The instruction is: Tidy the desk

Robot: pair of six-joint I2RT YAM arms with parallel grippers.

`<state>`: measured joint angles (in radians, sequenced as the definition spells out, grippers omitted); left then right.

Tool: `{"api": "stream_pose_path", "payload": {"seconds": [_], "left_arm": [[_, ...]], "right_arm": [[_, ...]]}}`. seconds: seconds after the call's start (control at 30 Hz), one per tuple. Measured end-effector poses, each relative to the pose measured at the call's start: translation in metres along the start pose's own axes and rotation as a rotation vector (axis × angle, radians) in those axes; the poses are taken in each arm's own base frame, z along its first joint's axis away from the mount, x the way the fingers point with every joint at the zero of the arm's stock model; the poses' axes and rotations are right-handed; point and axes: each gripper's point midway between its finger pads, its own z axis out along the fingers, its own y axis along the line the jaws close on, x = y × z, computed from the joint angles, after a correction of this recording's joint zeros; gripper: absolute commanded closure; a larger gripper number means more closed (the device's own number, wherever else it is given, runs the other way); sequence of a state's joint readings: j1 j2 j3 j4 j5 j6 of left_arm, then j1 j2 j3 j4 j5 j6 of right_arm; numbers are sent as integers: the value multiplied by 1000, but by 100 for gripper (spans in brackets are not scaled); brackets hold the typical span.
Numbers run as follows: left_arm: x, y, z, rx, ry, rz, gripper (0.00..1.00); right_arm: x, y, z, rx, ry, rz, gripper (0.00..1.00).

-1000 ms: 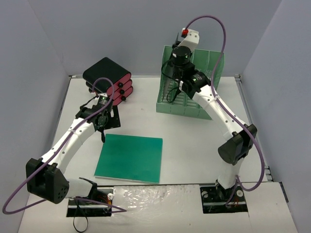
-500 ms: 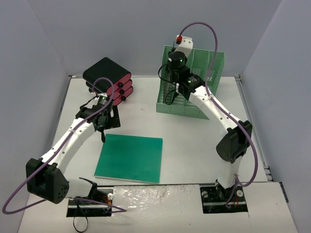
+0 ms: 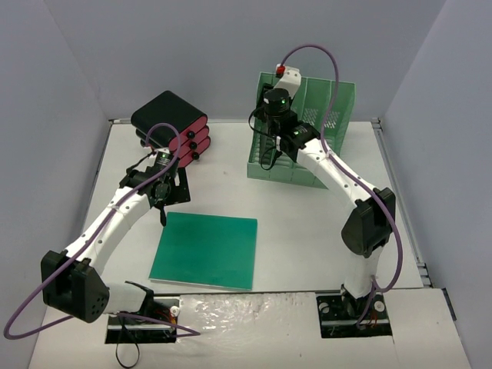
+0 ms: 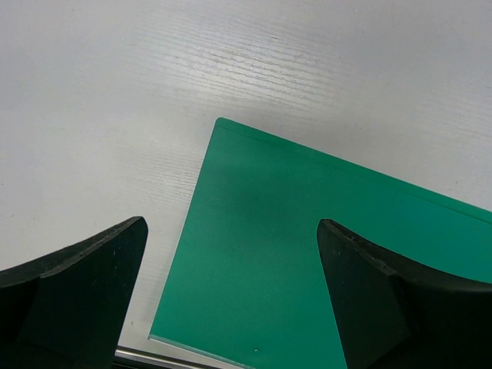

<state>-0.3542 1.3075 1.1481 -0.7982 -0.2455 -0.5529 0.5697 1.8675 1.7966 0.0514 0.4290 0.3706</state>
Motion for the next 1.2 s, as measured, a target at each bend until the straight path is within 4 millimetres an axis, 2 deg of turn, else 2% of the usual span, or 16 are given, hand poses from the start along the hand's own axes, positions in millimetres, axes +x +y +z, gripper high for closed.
{"api": "stream_pose_path", "payload": {"seconds": [0.07, 0.13, 0.37, 0.5, 0.63, 0.73, 0.83, 0.9, 0.97, 1.03, 1.1, 1.2], "left_arm": [[0, 0, 0, 0, -1, 0, 9], [0, 0, 0, 0, -1, 0, 9], [0, 0, -1, 3, -5, -2, 9], [4, 3, -1, 0, 0, 0, 9], [5, 4, -1, -8, 1, 2, 9], [8, 7, 0, -17, 3, -1, 9], [16, 11, 1, -26, 13, -6, 9], [25, 14, 3, -35, 27, -12, 9], [34, 17, 7, -46, 47, -14, 9], [42, 20, 10, -56, 64, -19, 9], [49, 22, 13, -65, 80, -22, 9], [59, 25, 16, -74, 98, -30, 9]], "right_arm": [[4, 0, 0, -2, 10, 1, 22], [7, 0, 0, -4, 19, 2, 18], [19, -2, -1, -2, 47, -1, 15], [17, -2, -9, -2, 57, -5, 15], [-2, 1, -31, -13, 40, 3, 14], [-17, -5, -58, -16, 38, 34, 14], [-26, -18, -89, -12, 47, 82, 14], [-23, -29, -109, -9, 59, 115, 15], [-11, -39, -124, -8, 91, 146, 15], [11, -48, -138, -2, 145, 169, 16], [43, -52, -148, -9, 213, 179, 17], [109, -54, -169, -4, 358, 166, 17]]}}
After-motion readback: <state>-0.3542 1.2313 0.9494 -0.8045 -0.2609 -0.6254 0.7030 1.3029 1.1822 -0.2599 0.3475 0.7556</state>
